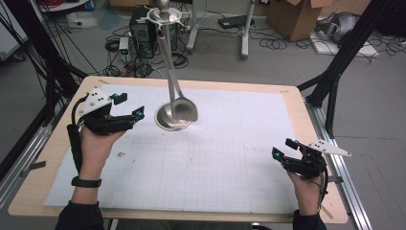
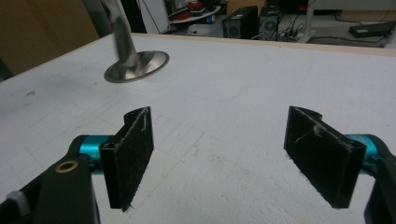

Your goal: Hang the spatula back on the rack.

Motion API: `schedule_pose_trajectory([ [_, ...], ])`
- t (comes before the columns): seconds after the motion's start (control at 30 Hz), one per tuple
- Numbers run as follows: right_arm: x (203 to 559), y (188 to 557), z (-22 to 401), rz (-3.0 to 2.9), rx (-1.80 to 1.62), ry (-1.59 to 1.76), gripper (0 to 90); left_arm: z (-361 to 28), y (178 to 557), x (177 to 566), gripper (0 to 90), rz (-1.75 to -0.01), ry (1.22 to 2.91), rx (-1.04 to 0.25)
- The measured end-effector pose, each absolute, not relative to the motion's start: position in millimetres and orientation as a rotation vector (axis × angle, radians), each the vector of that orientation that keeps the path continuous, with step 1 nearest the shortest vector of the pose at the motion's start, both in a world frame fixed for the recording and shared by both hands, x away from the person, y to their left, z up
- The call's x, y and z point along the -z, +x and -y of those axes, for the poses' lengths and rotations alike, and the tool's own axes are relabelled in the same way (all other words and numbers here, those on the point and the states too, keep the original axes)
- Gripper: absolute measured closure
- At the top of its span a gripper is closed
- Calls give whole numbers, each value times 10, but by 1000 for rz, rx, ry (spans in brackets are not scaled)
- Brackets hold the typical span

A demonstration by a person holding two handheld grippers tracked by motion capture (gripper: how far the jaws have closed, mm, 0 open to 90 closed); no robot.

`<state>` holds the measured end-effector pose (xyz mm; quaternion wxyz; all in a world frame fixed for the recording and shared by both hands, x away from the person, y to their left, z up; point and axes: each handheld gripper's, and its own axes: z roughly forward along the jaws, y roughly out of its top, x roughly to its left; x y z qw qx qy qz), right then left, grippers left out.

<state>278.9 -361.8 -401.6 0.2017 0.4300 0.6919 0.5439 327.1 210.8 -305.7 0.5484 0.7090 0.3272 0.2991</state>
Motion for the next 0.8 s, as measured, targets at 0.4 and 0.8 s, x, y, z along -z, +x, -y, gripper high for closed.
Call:
schedule_pose_trajectory([
  [0.4,4010,2784,3615,-1931,-1521,1194,226,-2241,3027,3125,167,-717,1700,-685],
  [0.8,4015,2788,3598,-1942,-1514,1200,221,-2369,2867,3331,166,-727,1691,-708],
])
